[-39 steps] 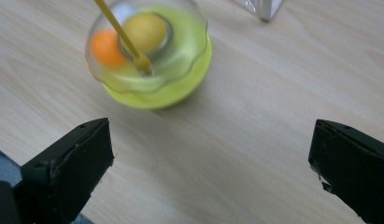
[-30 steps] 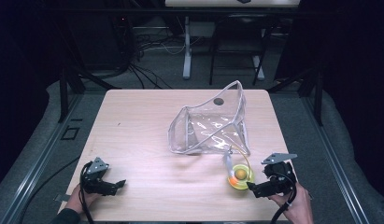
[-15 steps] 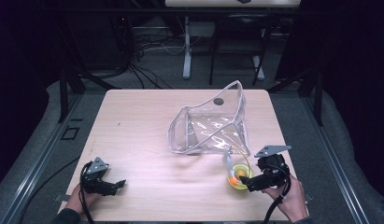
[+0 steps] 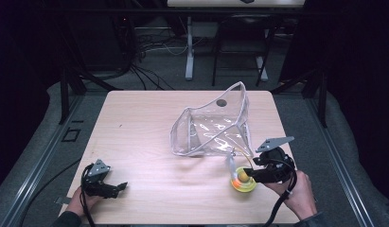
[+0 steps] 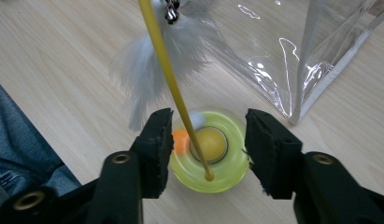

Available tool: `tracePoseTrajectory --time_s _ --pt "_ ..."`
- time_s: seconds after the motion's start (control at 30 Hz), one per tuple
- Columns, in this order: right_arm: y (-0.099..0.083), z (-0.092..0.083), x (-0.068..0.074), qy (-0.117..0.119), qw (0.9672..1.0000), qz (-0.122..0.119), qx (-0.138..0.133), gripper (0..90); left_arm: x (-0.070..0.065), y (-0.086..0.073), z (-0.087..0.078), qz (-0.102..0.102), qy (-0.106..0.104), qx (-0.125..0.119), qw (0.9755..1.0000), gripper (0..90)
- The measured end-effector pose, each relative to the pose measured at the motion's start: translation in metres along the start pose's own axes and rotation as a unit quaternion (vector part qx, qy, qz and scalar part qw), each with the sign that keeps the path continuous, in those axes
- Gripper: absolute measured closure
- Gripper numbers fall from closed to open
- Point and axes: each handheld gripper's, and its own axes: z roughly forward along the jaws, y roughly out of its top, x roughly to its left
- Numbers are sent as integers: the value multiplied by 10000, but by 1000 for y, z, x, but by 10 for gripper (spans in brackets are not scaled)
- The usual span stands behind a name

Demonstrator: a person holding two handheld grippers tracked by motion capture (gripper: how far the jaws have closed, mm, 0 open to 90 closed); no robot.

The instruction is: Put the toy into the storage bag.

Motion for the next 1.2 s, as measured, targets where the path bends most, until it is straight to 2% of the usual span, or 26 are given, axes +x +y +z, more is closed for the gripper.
tracePoseTrajectory --time_s 0.07,0.13,0.23,0.27,0.37,0.5,0.77,0.93,1.2 --pt "7 -3 2 24 9999 -52 115 604 0 0 0 -11 20 -10 10000 0" --pt "9 -4 2 38 9999 -88 131 625 0 0 0 -9 18 -12 10000 0" --pt "16 -5 5 70 9993 -216 311 686 0 0 0 -10 22 -11 10000 0" --pt "20 -6 6 78 9987 -289 404 746 0 0 0 -11 26 -15 10000 0" --pt "25 -6 6 94 9978 -350 562 827 0 0 0 -12 21 -14 10000 0" --pt "31 -6 4 64 9970 -375 674 875 0 0 0 -14 29 -15 10000 0" --pt "35 -8 -6 48 9968 -264 757 879 0 0 0 -13 8 -4 10000 0" --pt "39 -17 -10 89 9974 -189 687 881 0 0 0 -17 8 -5 10000 0" --pt "45 -33 -20 11 9963 -158 849 881 0 0 0 -15 20 -8 10000 0"
